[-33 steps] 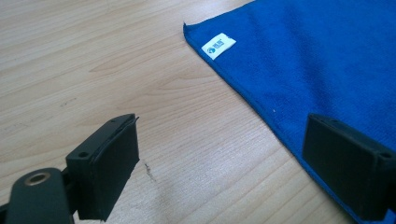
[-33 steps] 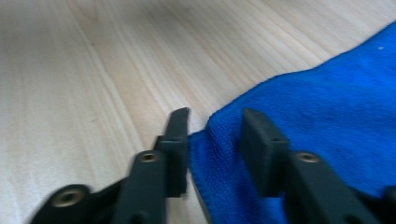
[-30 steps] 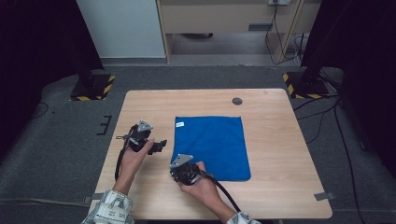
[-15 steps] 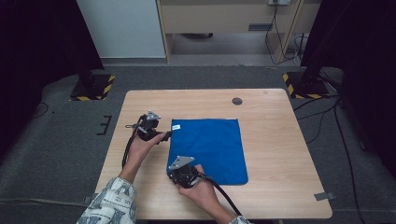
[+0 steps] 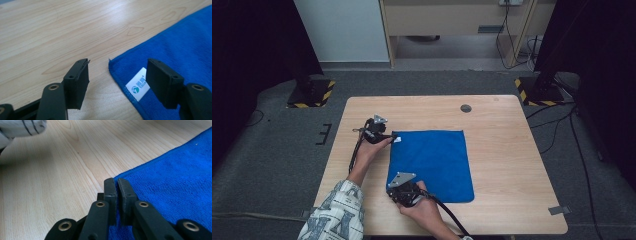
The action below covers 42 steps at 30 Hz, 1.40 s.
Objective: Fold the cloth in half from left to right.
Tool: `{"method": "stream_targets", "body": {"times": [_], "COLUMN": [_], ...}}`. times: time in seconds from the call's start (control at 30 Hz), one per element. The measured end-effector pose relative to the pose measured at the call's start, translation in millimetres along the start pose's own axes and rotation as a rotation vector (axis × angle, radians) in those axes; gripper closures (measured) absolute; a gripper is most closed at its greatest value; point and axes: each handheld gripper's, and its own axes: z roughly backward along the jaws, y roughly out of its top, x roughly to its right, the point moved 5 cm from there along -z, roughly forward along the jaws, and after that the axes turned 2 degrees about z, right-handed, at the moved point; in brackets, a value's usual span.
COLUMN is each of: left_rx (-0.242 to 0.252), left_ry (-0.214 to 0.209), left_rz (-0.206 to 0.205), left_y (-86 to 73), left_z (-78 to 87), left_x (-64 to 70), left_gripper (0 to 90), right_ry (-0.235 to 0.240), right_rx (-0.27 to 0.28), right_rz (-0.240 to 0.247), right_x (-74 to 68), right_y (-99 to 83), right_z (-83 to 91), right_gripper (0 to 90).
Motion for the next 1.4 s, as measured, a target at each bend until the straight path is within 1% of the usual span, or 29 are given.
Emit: {"method": "stream_targets", "body": {"times": [0.07,0.1,0.13,0.2,0.23,0.27,0.3,0.33,0.47,0.53,0.63,0.87,0.97,1.03,1.07,1.1,1.13,1.17,1.3,1.4], "left_rx": [0.004,0.004,0.007,-0.003,-0.002,-0.013,-0.011,-0.014,-0.026,-0.028,-0.021,-0.029,-0.032,-0.033,-0.032,-0.032,-0.031,-0.027,-0.008,-0.005], "left_ry": [-0.002,-0.002,0.025,0.057,0.062,0.053,0.043,0.043,0.035,0.023,0.002,-0.048,-0.057,-0.057,-0.057,-0.057,-0.057,-0.052,-0.042,-0.047], "left_rz": [0.004,0.004,-0.003,0.002,0.008,0.012,0.018,0.021,-0.001,0.006,0.003,-0.021,-0.016,-0.012,0.003,0.003,0.012,0.012,0.011,0.013], "left_y": [-1.9,-1.9,-3.3,-5.6,-6.2,-6.5,-5.9,-5.0,-1.4,-0.5,0.0,0.6,0.9,0.9,1.2,1.2,2.1,3.1,9.0,11.4], "left_z": [-5.4,-5.4,-9.8,-13.1,-14.4,-16.2,-17.4,-18.1,-20.6,-22.0,-22.7,-21.6,-21.5,-21.5,-20.9,-20.9,-18.9,-17.1,-8.4,-3.6], "left_x": [-1.1,-1.1,-3.2,-7.0,-8.2,-8.8,-9.1,-9.9,-8.4,-7.0,-3.4,4.9,6.1,5.9,5.2,5.2,4.6,4.3,4.8,6.2], "left_gripper": [36.3,36.6,37.1,39.2,40.6,41.1,40.8,40.9,42.4,43.7,50.4,76.9,86.2,87.0,87.9,88.1,88.2,88.2,88.2,88.1], "right_ry": [-0.002,0.0,-0.001,-0.004,-0.004,-0.005,-0.007,-0.007,-0.009,-0.008,-0.009,-0.008,-0.01,-0.011,-0.013,-0.015,-0.012,-0.017,-0.019,-0.025], "right_rx": [0.002,0.001,0.003,0.002,0.001,-0.002,-0.002,-0.002,-0.001,0.0,0.0,-0.005,-0.004,-0.003,0.002,0.005,0.007,0.01,0.021,0.028], "right_rz": [-0.004,-0.009,-0.01,-0.01,-0.009,-0.009,-0.013,-0.011,-0.012,-0.012,-0.014,-0.014,-0.013,-0.012,-0.009,-0.01,-0.008,-0.014,-0.009,-0.008], "right_x": [0.6,0.7,1.0,1.2,1.2,1.0,0.6,0.5,0.2,0.5,0.5,0.4,0.2,0.1,0.2,0.3,0.4,0.1,-0.6,-1.5], "right_y": [-0.2,-0.3,-0.3,-0.5,-0.7,-0.9,-0.8,-0.8,-0.3,-0.3,-0.5,-1.3,-0.9,-0.6,0.3,0.9,1.5,2.3,4.8,5.8], "right_z": [-0.4,-0.2,-0.1,-0.5,-1.0,-1.2,-1.5,-1.5,-2.4,-2.4,-2.5,-3.1,-2.2,-1.7,-0.5,0.3,1.3,2.4,6.7,9.0], "right_gripper": [86.3,86.2,86.2,86.2,86.2,86.2,86.2,86.2,86.1,86.1,86.1,85.9,86.0,86.0,86.1,86.2,86.2,86.3,86.4,86.4]}}
